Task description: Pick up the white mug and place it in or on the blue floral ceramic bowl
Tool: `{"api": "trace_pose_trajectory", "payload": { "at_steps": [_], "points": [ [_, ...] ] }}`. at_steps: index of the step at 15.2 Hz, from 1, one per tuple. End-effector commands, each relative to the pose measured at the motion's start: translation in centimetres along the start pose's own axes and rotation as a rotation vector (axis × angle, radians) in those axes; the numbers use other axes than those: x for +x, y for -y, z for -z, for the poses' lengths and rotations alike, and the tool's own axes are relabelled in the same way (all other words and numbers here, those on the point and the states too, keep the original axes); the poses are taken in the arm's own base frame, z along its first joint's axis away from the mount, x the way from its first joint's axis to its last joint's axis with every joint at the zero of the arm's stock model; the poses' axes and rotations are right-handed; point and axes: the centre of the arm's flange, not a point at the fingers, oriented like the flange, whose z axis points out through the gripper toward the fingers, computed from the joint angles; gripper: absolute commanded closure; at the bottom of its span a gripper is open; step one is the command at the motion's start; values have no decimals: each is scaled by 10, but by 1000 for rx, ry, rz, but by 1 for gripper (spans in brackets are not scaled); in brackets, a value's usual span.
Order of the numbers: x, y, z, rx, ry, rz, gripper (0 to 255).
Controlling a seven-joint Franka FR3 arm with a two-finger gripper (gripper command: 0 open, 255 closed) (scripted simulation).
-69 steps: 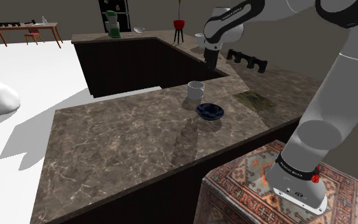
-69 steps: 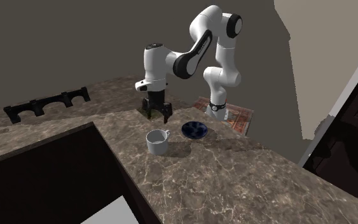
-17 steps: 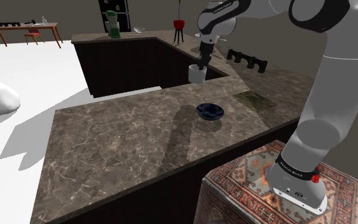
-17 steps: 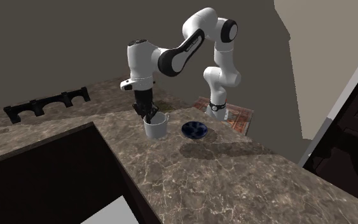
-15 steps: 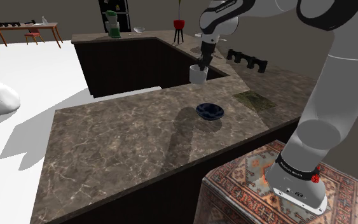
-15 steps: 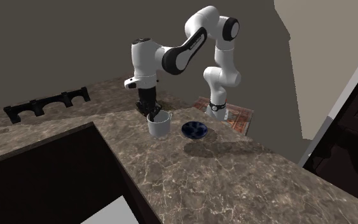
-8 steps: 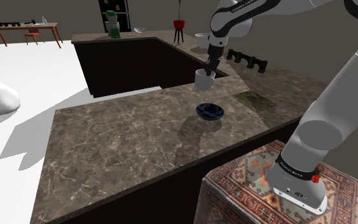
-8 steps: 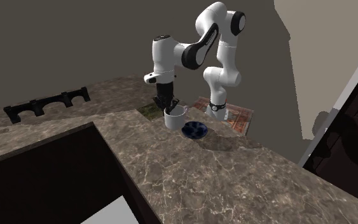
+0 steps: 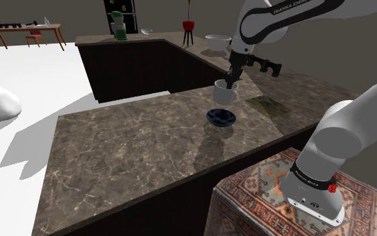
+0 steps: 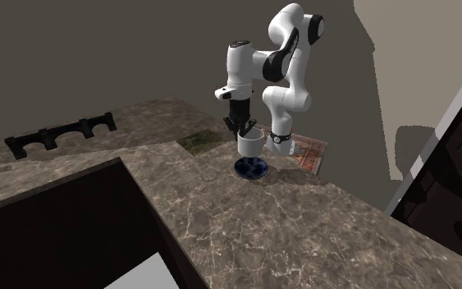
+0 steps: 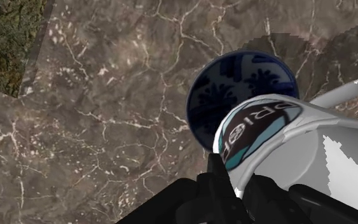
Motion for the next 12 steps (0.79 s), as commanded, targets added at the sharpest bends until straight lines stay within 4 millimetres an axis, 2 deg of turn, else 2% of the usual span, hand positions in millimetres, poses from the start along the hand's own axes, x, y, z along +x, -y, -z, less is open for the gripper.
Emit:
{"api": "trace_pose_trajectory", "payload": {
  "at_steps": [1,12],
  "points": [
    [-20,13,-4,-2,0,-1,255],
    [-25,9,-62,-2,0,-1,255]
  ]
}}
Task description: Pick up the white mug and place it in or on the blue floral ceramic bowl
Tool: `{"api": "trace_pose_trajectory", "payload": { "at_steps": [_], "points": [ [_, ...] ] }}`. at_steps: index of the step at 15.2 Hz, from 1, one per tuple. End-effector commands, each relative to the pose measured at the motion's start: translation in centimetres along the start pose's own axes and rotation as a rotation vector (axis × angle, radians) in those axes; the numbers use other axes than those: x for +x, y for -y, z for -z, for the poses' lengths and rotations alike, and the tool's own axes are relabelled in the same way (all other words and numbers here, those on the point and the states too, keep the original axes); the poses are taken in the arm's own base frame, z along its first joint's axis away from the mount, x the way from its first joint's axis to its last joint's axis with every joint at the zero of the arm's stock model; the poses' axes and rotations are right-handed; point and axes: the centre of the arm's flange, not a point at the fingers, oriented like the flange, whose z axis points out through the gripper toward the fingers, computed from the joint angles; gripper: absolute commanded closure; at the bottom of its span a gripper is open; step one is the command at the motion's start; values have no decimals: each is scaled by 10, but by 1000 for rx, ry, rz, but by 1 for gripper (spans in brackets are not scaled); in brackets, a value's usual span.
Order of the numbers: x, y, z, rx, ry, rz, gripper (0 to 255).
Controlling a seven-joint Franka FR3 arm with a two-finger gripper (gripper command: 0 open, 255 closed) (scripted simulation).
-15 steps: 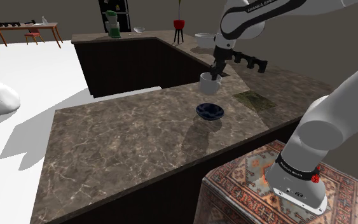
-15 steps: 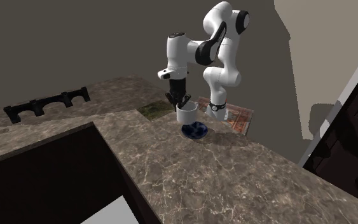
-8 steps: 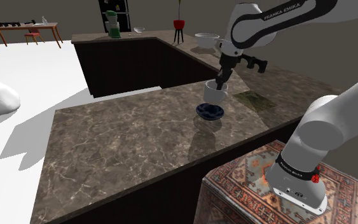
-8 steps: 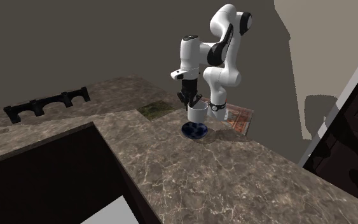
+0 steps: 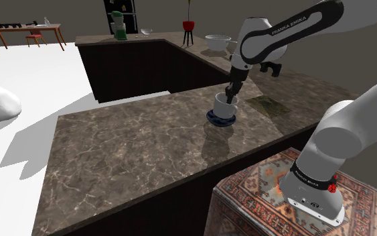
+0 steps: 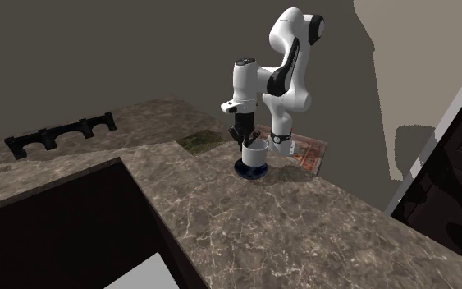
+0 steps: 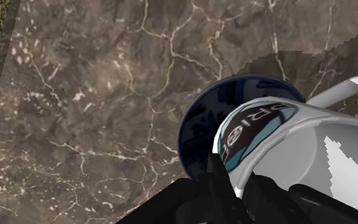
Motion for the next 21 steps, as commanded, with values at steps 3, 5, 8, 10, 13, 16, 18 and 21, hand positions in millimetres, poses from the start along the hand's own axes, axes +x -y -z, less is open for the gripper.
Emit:
{"api": "trace_pose_trajectory", "payload": {
  "at_steps": [3,5,8,10,13,16,18,21],
  "points": [
    [-2,-1,-22,0,-1,0,255],
    [-3,-2,-24,0,-1,0,255],
    [-3,-2,-24,0,-1,0,255],
    [-3,-2,-24,0,-1,0,255],
    [-3,-2,-24,0,-1,0,0],
    [-3,-2,-24,0,-1,0,0],
    [-3,-2,-11,0,-1,0,0],
    [-3,-2,26,0,-1,0,0]
  ]
}}
